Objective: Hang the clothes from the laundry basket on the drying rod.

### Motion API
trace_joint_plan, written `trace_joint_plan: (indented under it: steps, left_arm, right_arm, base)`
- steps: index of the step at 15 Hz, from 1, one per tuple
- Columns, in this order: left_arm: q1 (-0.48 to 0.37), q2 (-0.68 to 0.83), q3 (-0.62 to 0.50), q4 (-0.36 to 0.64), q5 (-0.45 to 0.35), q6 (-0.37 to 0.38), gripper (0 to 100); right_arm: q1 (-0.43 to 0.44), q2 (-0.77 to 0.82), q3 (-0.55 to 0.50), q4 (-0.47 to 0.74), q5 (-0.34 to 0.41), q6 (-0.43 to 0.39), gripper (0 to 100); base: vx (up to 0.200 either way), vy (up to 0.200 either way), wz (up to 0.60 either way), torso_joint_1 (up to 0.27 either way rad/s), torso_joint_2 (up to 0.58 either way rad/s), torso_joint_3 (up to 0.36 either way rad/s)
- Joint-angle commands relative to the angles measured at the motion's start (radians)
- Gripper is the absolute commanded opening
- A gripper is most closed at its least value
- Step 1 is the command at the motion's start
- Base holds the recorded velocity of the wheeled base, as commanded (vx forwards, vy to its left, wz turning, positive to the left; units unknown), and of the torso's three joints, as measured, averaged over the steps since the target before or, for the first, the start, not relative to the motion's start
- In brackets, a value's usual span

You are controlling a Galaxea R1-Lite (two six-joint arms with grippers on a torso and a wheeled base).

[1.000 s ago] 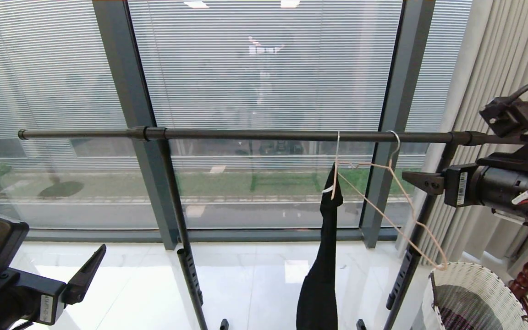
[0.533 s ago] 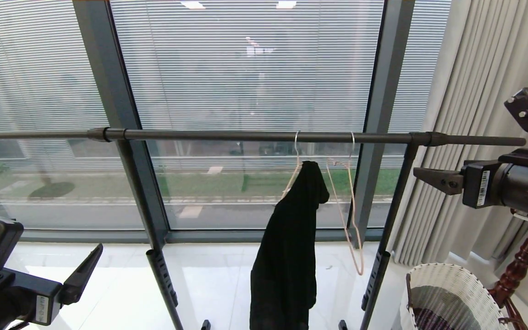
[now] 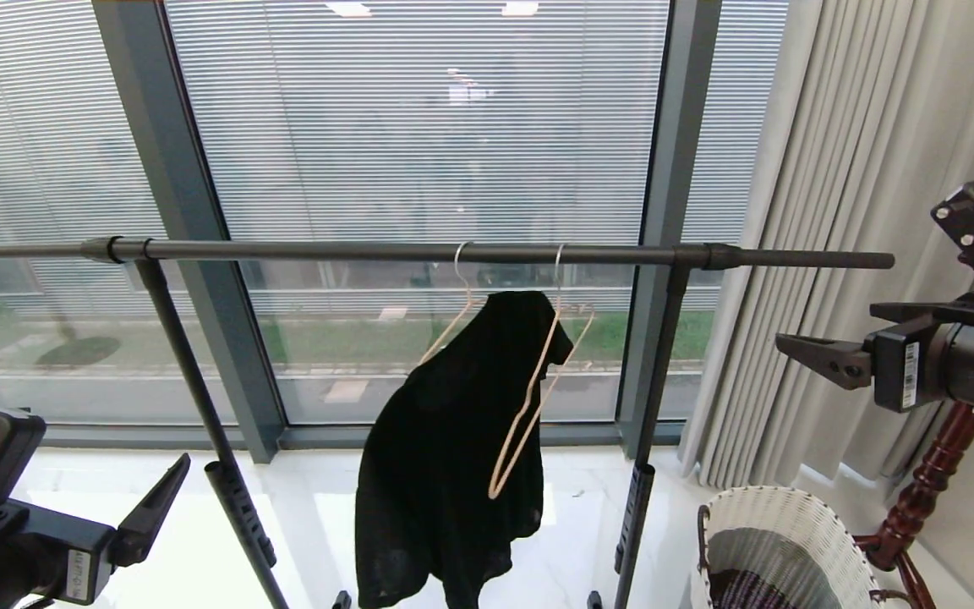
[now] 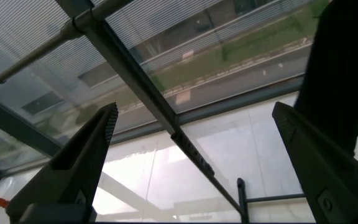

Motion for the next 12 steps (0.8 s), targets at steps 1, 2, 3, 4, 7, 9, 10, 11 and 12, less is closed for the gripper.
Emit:
trace_joint_plan:
  steps: [1,2,3,4,7,9,10,11,12]
  left_arm:
    - [0.000,0.000,0.011,-0.001,0.002,0.000,100]
    - [0.000,0.000,0.011,0.001,0.002,0.000,100]
    - [0.000,0.000,0.011,-0.001,0.002,-0.002,100]
    - [0.002,0.000,0.011,-0.001,0.002,-0.002,100]
    - [0.008,-0.002,0.012,0.001,0.003,-0.008,100]
    - [0.037,-0.002,0.014,0.001,0.005,-0.009,100]
    - [0.069,-0.002,0.020,0.001,0.005,-0.009,100]
    - [0.086,-0.002,0.022,-0.001,0.005,-0.009,100]
    - [0.155,-0.007,0.028,0.001,0.005,-0.006,100]
  right_arm:
    - [-0.024,-0.025,0.048,0.001,-0.002,-0.066,100]
    - [-0.049,-0.035,0.082,-0.004,-0.002,-0.113,100]
    - [-0.086,-0.051,0.132,-0.018,0.000,-0.178,100]
    - [-0.092,-0.056,0.146,-0.027,0.000,-0.190,100]
    - [-0.116,-0.059,0.218,-0.084,-0.008,-0.198,100]
    - [-0.136,-0.071,0.255,-0.102,-0.009,-0.198,100]
    - [-0.149,-0.079,0.275,-0.114,-0.008,-0.198,100]
    - [-0.156,-0.082,0.284,-0.117,-0.008,-0.198,100]
    - [-0.181,-0.094,0.309,-0.119,-0.008,-0.198,100]
  base:
    - [0.000,0.000,0.00,0.000,0.00,0.000]
    - [0.000,0.000,0.00,0.000,0.00,0.000]
    - [0.000,0.000,0.00,0.000,0.00,0.000]
    - [0.000,0.000,0.00,0.000,0.00,0.000]
    - [0.000,0.000,0.00,0.000,0.00,0.000]
    - [0.000,0.000,0.00,0.000,0.00,0.000]
    - [0.000,0.000,0.00,0.000,0.00,0.000]
    - [0.000,0.000,0.00,0.000,0.00,0.000]
    - [0.000,0.000,0.00,0.000,0.00,0.000]
